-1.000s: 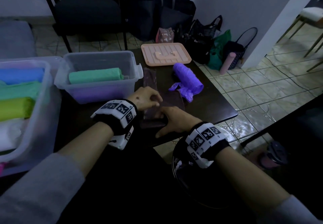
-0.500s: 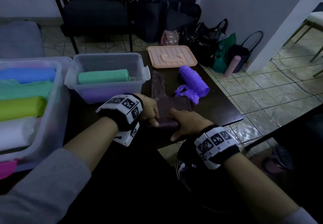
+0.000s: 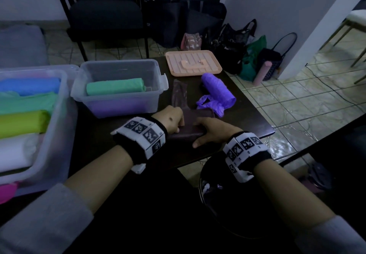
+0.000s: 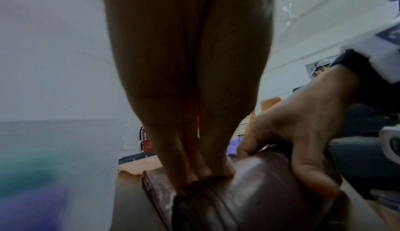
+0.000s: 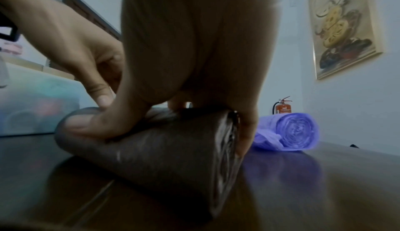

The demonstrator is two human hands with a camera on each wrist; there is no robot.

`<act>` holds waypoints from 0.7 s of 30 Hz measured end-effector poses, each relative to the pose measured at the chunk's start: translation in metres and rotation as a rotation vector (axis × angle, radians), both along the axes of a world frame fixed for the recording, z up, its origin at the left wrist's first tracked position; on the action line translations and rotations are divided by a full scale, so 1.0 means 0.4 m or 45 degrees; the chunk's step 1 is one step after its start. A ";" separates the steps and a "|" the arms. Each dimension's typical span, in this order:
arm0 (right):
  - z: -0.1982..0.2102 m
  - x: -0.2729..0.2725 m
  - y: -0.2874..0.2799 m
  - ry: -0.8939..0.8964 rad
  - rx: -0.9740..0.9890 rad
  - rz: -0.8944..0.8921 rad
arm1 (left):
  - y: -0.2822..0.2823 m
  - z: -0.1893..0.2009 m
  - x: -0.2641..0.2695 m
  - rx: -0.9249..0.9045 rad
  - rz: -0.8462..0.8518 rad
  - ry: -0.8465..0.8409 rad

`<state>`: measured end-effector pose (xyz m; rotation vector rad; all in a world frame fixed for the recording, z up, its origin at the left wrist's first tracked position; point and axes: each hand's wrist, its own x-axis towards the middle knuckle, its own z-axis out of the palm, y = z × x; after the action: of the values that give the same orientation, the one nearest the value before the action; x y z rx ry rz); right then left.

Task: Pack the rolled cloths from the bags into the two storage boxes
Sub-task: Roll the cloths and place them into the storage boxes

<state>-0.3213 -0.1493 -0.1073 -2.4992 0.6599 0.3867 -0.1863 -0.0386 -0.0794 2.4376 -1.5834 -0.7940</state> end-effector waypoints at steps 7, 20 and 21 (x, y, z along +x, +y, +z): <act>-0.003 -0.023 0.040 -0.234 -0.385 0.080 | 0.003 -0.030 0.015 0.007 0.052 0.011; -0.032 0.002 0.058 -0.160 -0.164 0.124 | 0.026 -0.052 0.037 -0.277 0.005 0.031; -0.023 0.008 0.055 -0.135 -0.135 0.136 | 0.040 -0.052 0.033 -0.275 -0.021 0.062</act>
<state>-0.3180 -0.1274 -0.1166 -2.6427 0.5187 0.2620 -0.1732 -0.0227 -0.1002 2.2401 -1.5835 -0.6427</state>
